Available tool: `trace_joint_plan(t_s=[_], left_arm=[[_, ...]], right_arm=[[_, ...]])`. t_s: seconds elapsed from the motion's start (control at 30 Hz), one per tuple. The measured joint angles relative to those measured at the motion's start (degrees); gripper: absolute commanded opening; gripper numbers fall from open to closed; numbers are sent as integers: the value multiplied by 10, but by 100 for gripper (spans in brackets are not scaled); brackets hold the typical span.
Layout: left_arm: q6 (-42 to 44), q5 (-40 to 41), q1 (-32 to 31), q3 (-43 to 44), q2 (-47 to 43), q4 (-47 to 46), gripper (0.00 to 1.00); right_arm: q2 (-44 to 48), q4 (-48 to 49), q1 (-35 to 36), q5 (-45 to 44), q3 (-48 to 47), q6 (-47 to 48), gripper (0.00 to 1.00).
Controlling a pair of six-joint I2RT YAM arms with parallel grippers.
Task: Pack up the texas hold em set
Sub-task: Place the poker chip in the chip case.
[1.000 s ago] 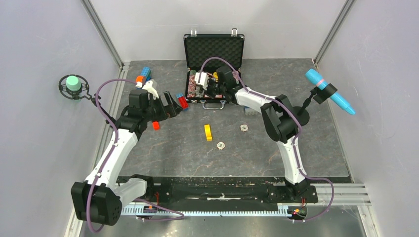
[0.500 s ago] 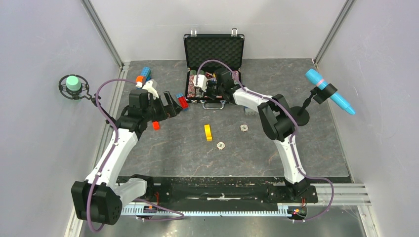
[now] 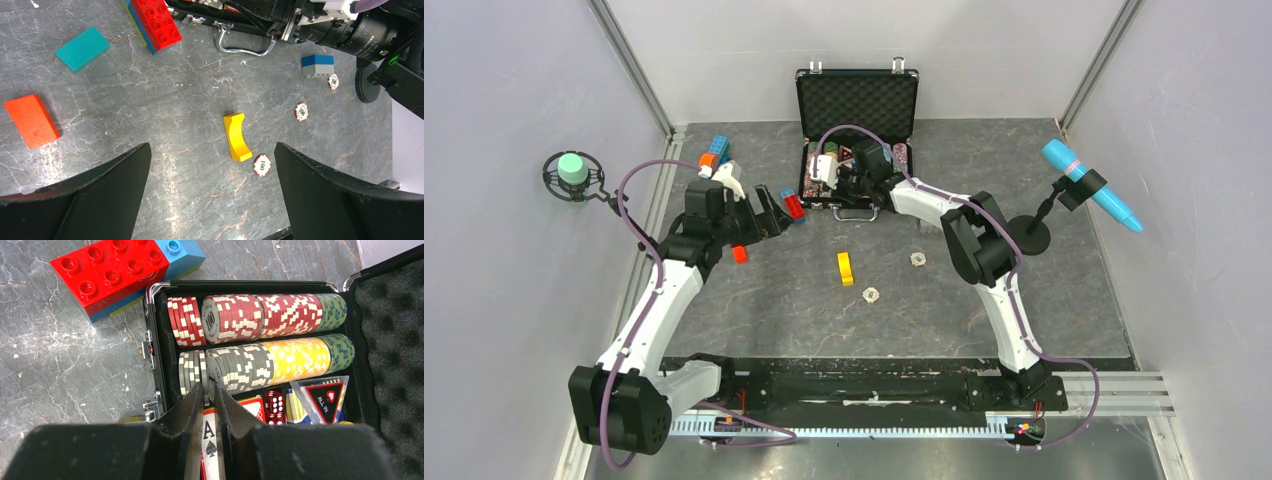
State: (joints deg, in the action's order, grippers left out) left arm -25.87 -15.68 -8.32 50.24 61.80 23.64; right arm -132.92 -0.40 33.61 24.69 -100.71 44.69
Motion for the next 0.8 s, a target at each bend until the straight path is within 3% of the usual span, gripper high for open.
trace_joint_plan(t_s=[0.17,0.8], left_arm=[[0,-1,0,0,0,0,100],[0,-9,0,0,0,-1,100]], right_arm=[[7,13,1,-9,14,2,27],[62,55,1,-7,67,-26,34]])
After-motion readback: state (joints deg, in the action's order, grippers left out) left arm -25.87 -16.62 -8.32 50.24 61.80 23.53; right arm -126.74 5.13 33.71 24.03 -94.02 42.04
